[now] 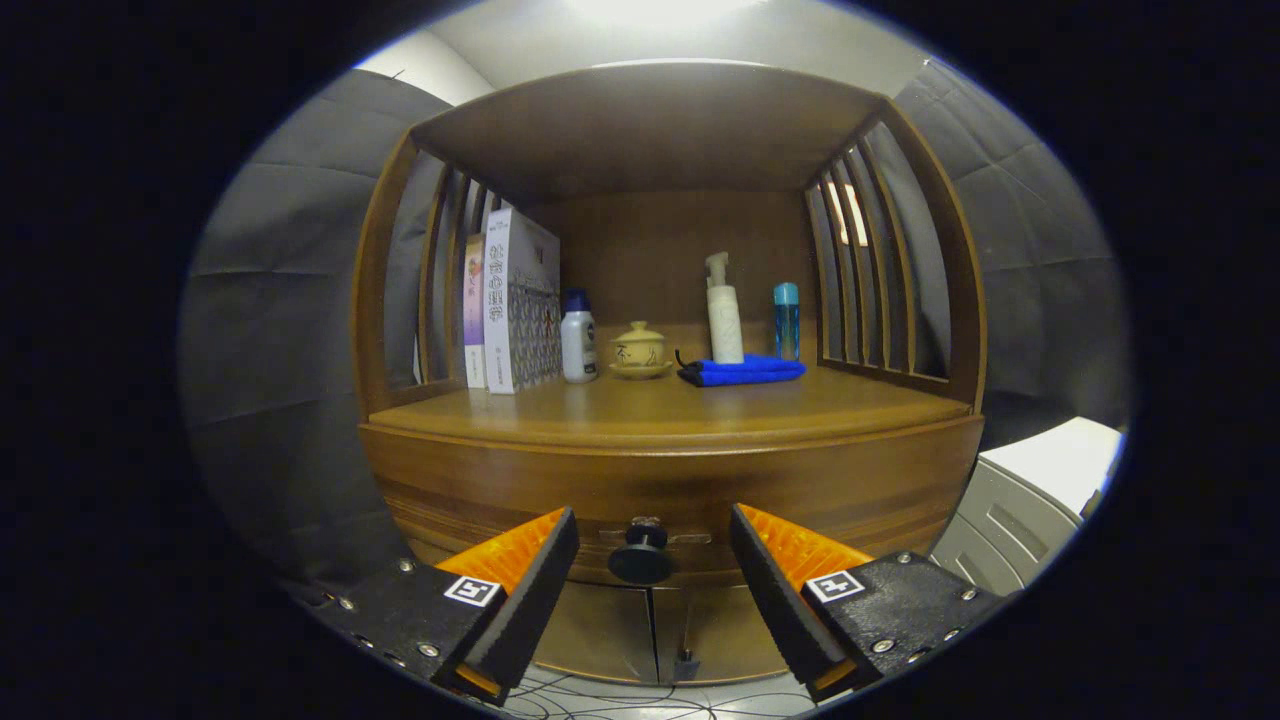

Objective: Pull open the drawer, take out the items inside it, and place them on the countertop above the cabinet.

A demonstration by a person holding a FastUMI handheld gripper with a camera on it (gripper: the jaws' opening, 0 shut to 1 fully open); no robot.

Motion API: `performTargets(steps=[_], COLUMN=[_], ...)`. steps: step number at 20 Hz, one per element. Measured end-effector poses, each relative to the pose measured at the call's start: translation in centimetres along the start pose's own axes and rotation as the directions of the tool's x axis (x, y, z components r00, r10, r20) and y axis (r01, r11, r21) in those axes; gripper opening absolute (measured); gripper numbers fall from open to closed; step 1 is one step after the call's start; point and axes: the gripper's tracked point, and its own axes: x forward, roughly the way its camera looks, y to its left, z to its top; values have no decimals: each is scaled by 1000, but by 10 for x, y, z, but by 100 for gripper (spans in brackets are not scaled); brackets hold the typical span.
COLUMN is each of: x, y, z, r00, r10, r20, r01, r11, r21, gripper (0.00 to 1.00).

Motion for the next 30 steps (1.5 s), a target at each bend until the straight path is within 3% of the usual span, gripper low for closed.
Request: performTargets(steps=[6,17,30], x=[24,33,-21], y=[6,5,10], z=[-26,-38,-46], r00=[998,994,995], r10=[9,-5,-5], r20=[-62,-109,-98], r01=[-11,3,2], r11=[999,1000,999], r21=[-30,-24,-32], gripper=[85,39,36])
